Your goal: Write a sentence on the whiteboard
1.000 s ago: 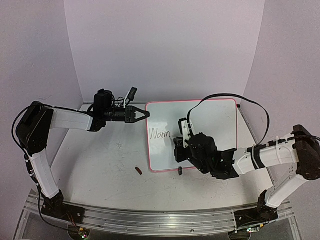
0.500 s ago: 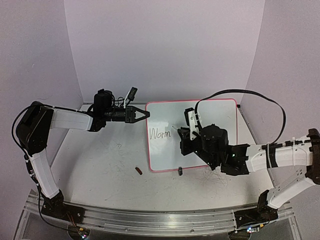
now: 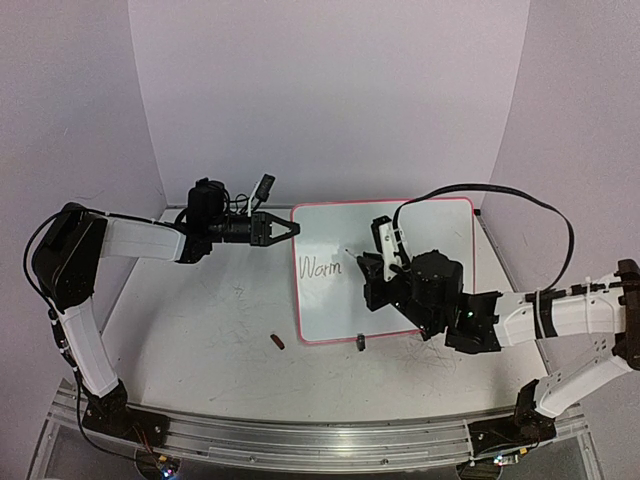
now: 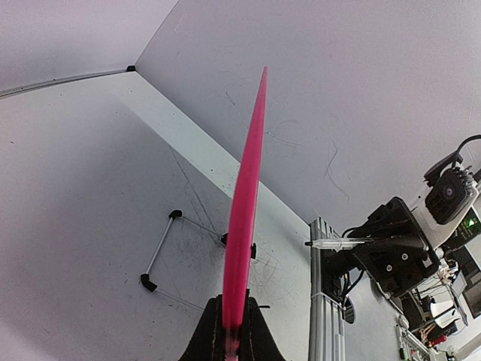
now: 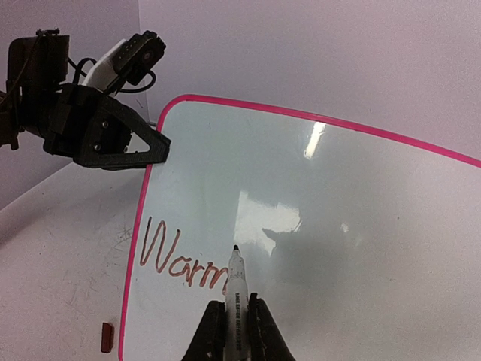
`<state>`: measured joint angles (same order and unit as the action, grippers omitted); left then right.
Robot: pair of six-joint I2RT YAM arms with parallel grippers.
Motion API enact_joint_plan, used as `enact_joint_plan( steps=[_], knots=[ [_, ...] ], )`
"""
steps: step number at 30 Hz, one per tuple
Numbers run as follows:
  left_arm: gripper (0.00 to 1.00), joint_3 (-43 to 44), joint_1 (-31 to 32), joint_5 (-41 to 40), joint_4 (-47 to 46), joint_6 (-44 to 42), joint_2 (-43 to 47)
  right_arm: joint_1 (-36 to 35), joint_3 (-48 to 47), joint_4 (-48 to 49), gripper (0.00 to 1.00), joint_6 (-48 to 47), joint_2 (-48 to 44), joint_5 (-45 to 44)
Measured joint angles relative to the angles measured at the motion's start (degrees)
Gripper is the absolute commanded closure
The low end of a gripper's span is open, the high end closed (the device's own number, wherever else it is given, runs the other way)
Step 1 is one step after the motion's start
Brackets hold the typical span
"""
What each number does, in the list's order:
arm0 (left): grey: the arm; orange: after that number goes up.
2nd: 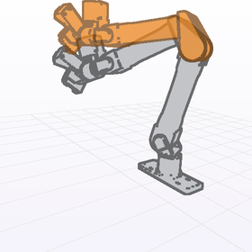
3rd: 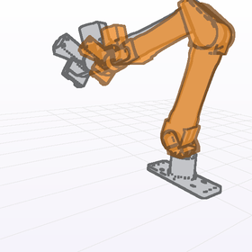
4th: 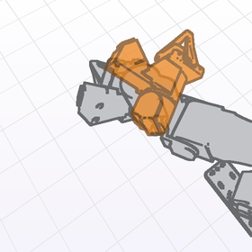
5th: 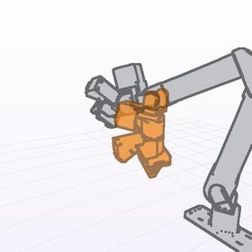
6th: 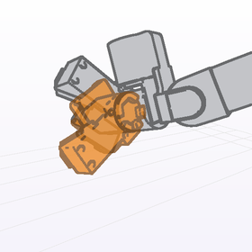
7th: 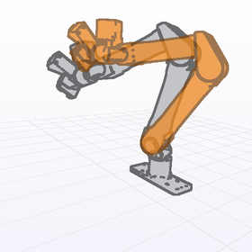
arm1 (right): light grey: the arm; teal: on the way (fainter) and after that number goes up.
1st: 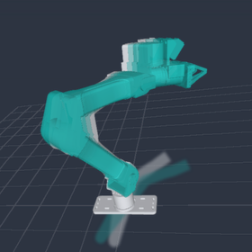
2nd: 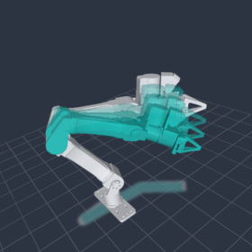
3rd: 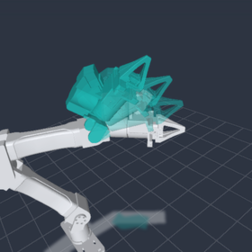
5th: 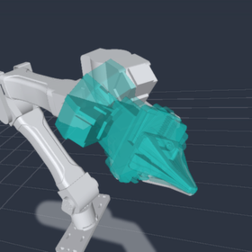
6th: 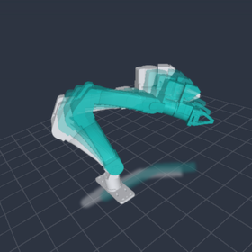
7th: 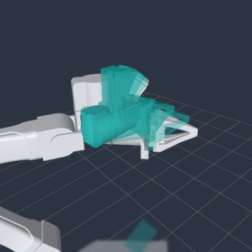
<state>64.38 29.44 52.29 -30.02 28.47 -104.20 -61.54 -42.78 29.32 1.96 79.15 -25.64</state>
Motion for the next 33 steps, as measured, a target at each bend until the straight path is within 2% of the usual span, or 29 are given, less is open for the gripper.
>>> enact_joint_plan(
  steps=[16,23,33],
  knots=[
    [1.00,0.00,0.19,-0.07,-0.02,0.04,0.00,0.00,5.41,5.37,1.00,0.15,-0.06,-1.32],
    [1.00,0.00,0.25,-0.49,-0.04,0.13,0.00,0.01,8.93,7.79,1.00,-2.32,-2.97,-3.44],
    [1.00,0.00,0.30,-1.01,-0.04,0.11,0.00,0.09,6.53,6.70,1.00,-5.07,-5.21,0.15]
  ],
)
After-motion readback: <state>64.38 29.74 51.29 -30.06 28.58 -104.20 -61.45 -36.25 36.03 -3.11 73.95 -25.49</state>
